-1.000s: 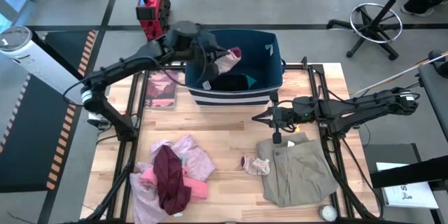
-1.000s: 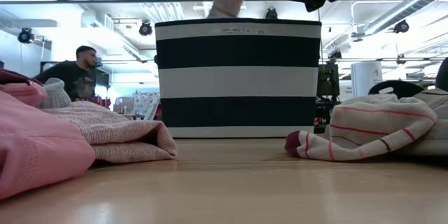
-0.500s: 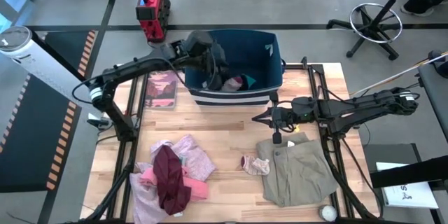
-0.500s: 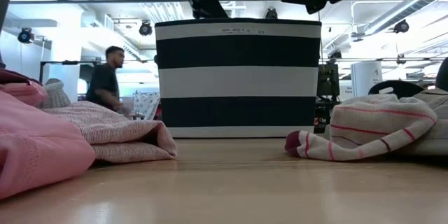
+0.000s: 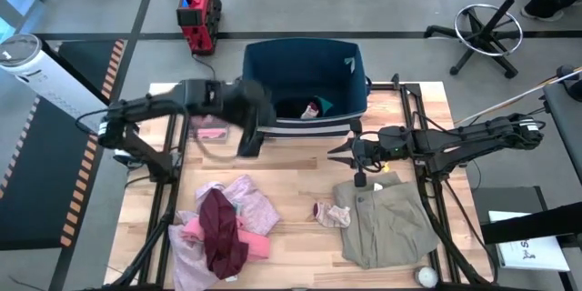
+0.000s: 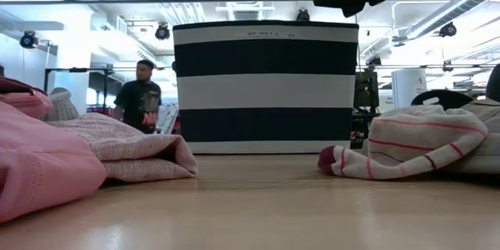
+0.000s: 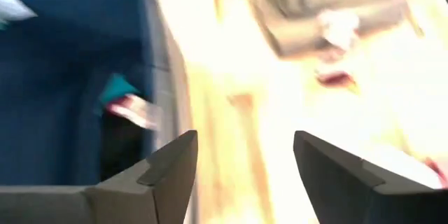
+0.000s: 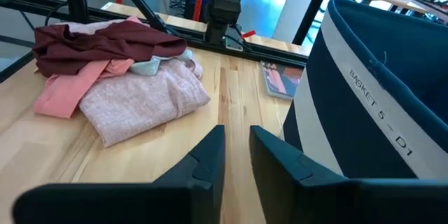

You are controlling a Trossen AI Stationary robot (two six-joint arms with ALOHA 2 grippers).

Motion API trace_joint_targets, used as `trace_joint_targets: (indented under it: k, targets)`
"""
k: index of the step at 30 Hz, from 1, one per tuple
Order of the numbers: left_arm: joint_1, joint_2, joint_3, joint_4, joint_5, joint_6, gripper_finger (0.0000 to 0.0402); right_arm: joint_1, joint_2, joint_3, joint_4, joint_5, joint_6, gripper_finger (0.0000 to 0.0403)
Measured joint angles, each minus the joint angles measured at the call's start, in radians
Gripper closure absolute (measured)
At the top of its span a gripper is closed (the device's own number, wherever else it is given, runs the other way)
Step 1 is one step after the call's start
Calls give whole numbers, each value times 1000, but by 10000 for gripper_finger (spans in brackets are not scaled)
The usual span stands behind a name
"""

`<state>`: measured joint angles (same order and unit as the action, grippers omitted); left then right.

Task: Sort clothes
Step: Put the red underwear into the blue laundry bin

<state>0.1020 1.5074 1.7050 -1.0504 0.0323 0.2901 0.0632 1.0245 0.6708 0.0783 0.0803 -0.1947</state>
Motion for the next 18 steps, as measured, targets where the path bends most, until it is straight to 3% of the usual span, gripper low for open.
trace_joint_targets:
  k: [5, 10, 18]
  targets:
    - [-249, 8, -9, -150, -161, -187, 173, 2, 0, 0, -29, -1, 13, 312]
    - [-462, 9, -83, -160, -174, -409, 183, 2, 0, 0, -52, -1, 20, 284]
    - [-705, 10, -265, -155, -174, -875, 204, 2, 0, 0, -59, -1, 20, 255]
